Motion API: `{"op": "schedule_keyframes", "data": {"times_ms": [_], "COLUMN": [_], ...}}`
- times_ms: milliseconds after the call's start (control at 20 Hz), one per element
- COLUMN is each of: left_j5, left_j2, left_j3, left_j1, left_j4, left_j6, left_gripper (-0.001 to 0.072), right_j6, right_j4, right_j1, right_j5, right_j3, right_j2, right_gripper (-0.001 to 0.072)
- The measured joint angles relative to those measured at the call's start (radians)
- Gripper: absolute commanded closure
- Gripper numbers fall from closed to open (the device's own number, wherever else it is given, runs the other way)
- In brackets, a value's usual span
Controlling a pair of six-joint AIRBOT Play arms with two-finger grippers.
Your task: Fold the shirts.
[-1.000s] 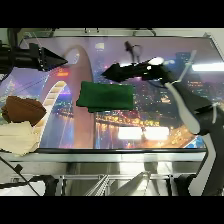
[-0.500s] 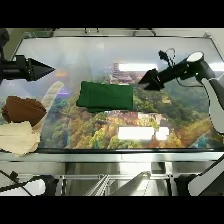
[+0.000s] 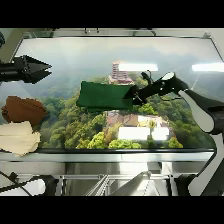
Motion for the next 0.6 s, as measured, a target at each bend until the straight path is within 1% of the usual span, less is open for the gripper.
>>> {"op": "schedule_keyframes", "data": {"times_ms": [50,100,150,250,400,550,600], "left_j5": [0.001,0.001,0.002,-0.002,-0.007,-0.016,-0.023], "left_j2": [0.000,0.000,0.000,0.000,0.000,0.000,0.000], "left_j3": [0.000,0.000,0.000,0.000,0.000,0.000,0.000], "left_j1": [0.000,0.000,0.000,0.000,0.000,0.000,0.000], "left_j4": [0.000,0.000,0.001,0.001,0.001,0.001,0.001], "left_j6": [0.000,0.000,0.001,0.002,0.002,0.000,0.000], "left_gripper": [0.0133,0.0133,0.0133,0.0133,0.0133,0.0133,0.0133], "right_j6": [-0.024,-0.048,-0.070,-0.105,-0.143,-0.150,-0.125], "right_j4": [0.042,0.083,0.126,0.208,0.262,0.261,0.239], "right_j1": [0.010,0.018,0.023,0.029,0.032,0.000,-0.031], "right_j5": [-0.027,-0.046,-0.061,-0.058,-0.035,-0.022,-0.022], "right_j3": [-0.002,-0.005,-0.006,-0.006,-0.006,-0.006,-0.006], "right_j2": [-0.012,-0.023,-0.028,-0.029,0.016,0.145,0.204], "right_gripper": [0.0413,0.0579,0.0683,0.0695,0.0696,0.0697,0.0697]}}
